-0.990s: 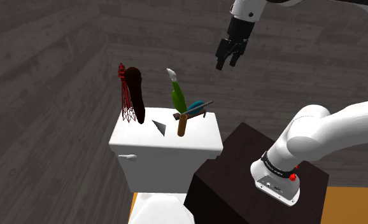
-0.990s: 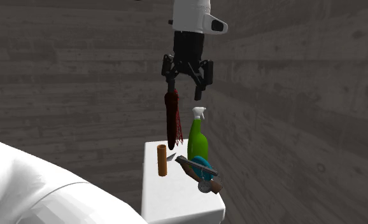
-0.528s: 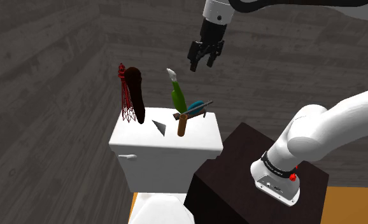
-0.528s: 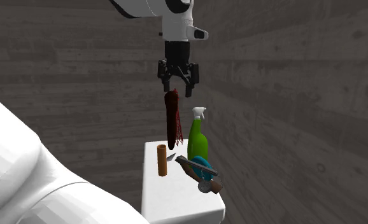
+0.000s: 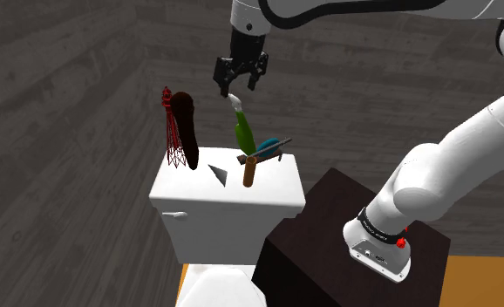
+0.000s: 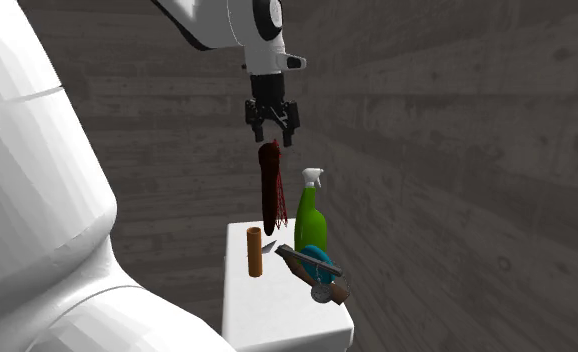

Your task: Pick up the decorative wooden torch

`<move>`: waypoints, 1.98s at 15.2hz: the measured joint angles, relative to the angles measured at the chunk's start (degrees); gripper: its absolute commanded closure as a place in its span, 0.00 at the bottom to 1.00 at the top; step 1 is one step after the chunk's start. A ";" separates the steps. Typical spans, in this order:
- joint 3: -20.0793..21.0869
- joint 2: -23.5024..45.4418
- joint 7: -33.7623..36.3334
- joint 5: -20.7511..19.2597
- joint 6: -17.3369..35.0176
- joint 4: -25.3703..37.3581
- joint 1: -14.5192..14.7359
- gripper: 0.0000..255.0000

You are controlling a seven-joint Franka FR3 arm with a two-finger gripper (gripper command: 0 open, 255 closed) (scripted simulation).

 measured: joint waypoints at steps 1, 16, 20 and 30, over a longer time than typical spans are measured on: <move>0.95 2.51 1.62 -1.32 0.54 2.15 0.06 0.00; 5.90 28.81 18.36 -19.48 -0.15 27.73 6.34 0.00; 5.77 28.85 18.97 -19.75 2.63 24.91 6.13 0.00; 5.75 28.81 19.09 -19.83 3.19 24.49 6.09 1.00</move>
